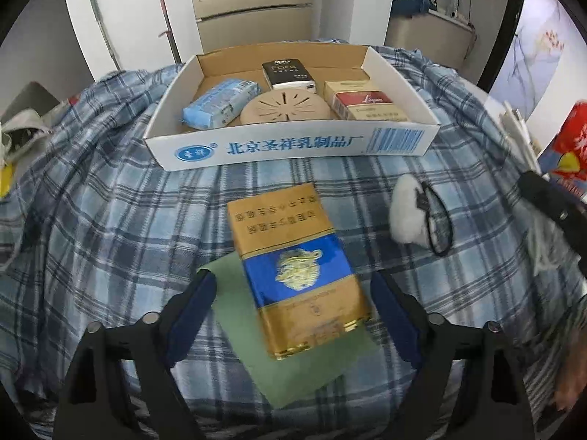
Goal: Organize soft objects
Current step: 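Grasp the gold-and-blue cigarette pack with the left tool while the right tool holds the cable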
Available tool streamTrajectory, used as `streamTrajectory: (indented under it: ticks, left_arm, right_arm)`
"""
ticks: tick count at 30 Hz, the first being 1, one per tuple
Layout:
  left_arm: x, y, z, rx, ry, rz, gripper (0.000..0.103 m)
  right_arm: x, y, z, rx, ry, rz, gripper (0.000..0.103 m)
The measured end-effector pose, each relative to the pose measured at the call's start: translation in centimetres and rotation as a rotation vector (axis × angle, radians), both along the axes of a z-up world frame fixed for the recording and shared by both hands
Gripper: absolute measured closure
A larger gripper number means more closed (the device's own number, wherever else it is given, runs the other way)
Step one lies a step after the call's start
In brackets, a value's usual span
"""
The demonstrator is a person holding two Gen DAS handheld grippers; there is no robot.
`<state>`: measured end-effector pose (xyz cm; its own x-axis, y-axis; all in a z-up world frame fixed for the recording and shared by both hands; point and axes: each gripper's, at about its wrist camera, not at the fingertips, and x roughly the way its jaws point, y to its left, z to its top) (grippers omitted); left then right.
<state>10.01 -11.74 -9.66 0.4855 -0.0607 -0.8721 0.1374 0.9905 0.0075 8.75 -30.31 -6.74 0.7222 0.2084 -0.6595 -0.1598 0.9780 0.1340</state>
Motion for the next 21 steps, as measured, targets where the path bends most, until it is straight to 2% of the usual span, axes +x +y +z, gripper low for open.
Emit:
streamTrajectory:
  ticks: [6, 12, 14, 17, 19, 21]
  left_arm:
    - [-0.3, 2.0, 0.4, 0.012, 0.000, 0.009, 0.019]
    - [-0.9, 3.1, 1.6, 0.011, -0.057, -0.003, 0.020]
    - [-1.2, 2.7, 2.0, 0.019, -0.090, -0.059, 0.020]
    - [-1.5, 1.7, 2.6, 0.064, -0.165, -0.206, 0.020]
    - [-1.5, 1.6, 2.7, 0.062, -0.158, -0.308, 0.020]
    - [-1.5, 1.8, 2.8, 0.071, -0.148, -0.363, 0.020]
  right_arm:
    - [0.0, 0.1, -0.1, 0.003, 0.007, -0.002, 0.082]
    - [0.1, 0.0, -0.1, 0.000, 0.007, -0.007, 0.082]
    - [0.2, -0.1, -0.1, 0.001, 0.010, -0.007, 0.082]
    - [0.2, -0.1, -0.2, 0.003, 0.014, -0.006, 0.082]
    - [0.3, -0.2, -0.3, 0.009, 0.018, -0.007, 0.082]
    - [0.4, -0.3, -0.4, 0.015, 0.025, -0.007, 0.082]
